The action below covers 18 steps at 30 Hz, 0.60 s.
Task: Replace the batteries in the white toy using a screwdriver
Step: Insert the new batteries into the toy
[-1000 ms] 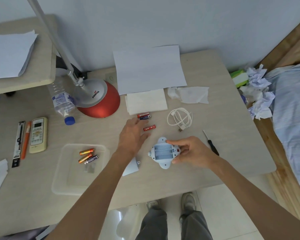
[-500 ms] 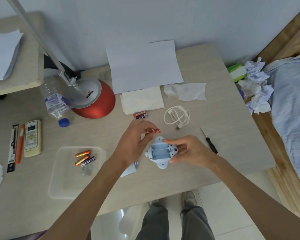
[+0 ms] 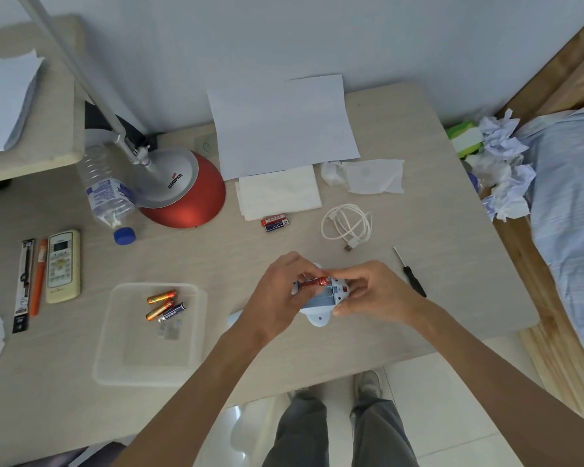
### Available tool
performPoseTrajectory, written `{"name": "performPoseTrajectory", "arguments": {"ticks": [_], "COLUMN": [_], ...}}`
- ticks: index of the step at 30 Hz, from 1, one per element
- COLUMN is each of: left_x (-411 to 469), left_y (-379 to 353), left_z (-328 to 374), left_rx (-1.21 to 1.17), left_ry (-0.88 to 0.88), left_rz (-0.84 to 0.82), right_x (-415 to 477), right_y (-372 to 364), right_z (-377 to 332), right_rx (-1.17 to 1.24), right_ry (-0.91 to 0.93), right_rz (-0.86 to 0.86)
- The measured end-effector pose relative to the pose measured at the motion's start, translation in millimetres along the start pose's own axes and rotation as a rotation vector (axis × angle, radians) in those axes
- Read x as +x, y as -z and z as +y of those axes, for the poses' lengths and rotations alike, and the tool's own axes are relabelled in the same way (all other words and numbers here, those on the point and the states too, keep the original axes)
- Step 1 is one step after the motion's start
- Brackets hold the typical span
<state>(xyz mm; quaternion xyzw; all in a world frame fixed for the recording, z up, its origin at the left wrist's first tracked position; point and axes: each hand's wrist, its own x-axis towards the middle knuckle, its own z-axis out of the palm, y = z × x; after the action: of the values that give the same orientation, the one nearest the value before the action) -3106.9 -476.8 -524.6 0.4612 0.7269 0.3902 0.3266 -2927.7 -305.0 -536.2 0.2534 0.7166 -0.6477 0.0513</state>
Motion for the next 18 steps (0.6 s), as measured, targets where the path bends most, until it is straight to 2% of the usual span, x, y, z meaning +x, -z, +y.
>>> {"name": "performPoseTrajectory", "arguments": {"ticks": [10,18], "left_x": [1.8,2.6], "left_y": [-5.2,-10.9], "left_z": [-5.5,-8.1], "left_rx": [0.078,0.045], "left_ry": [0.017,0.108], "left_rz": [0.059,0.051], "right_x": [0.1,1.7], "right_y": [-1.5,-2.0], "right_z": [-1.7,2.7], "right_rx": [0.007,0.007], "right_ry": [-0.010,-0.034], "right_rz": [-0.007,0.023]}}
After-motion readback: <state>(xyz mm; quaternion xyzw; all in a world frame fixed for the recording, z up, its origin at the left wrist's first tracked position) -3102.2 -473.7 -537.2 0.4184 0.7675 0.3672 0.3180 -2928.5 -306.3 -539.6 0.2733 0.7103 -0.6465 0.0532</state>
